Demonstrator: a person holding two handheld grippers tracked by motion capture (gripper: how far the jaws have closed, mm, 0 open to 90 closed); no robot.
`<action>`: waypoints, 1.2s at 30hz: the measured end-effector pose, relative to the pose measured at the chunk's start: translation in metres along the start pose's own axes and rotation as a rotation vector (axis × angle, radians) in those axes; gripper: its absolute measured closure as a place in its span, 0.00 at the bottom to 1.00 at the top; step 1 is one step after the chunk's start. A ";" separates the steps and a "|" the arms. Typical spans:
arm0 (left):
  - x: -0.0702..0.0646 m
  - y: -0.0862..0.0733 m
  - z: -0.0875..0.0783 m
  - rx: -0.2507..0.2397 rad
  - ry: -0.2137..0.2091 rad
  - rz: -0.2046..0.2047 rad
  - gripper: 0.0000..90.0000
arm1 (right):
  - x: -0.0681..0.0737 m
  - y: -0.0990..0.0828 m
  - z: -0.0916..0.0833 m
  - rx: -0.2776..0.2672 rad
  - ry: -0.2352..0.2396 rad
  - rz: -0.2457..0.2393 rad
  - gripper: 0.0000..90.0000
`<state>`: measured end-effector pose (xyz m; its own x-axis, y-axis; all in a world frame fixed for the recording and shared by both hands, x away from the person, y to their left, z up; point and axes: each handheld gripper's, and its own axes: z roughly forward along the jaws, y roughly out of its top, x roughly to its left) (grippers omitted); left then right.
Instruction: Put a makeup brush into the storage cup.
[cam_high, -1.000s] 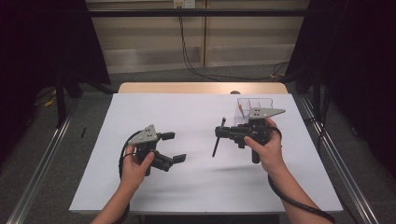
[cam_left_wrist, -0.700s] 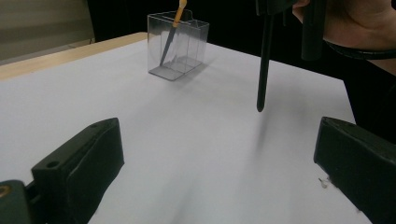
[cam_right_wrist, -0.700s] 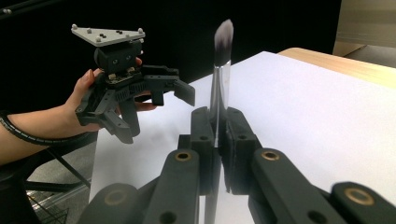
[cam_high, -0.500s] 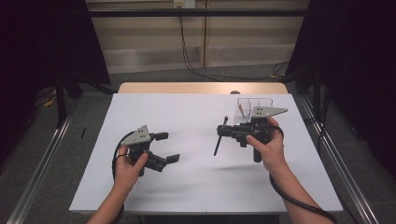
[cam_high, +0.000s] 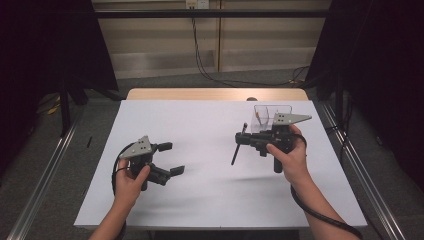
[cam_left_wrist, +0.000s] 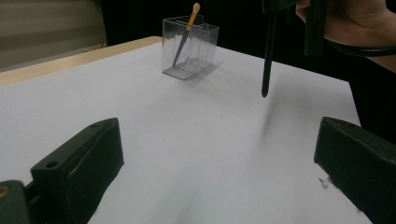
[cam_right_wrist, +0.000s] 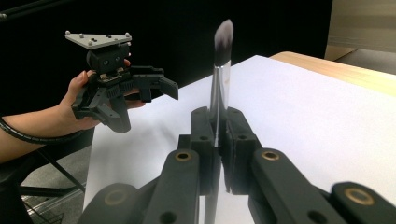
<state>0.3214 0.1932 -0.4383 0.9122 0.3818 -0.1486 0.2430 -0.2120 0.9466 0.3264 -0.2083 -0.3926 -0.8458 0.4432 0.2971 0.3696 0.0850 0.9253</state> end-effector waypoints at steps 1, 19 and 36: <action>0.000 0.000 -0.001 0.000 -0.003 -0.003 0.01 | 0.000 0.000 0.000 0.001 -0.001 -0.002 0.93; 0.004 -0.008 -0.022 0.001 0.021 -0.007 0.01 | -0.005 0.001 -0.007 0.007 -0.021 -0.005 0.93; 0.006 -0.012 -0.032 0.001 0.037 -0.011 0.01 | -0.022 0.010 -0.023 0.016 -0.099 -0.020 0.93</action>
<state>0.3128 0.2272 -0.4416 0.8967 0.4172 -0.1483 0.2531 -0.2082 0.9448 0.3395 -0.2376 -0.3840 -0.8113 0.5272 0.2527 0.3593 0.1086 0.9269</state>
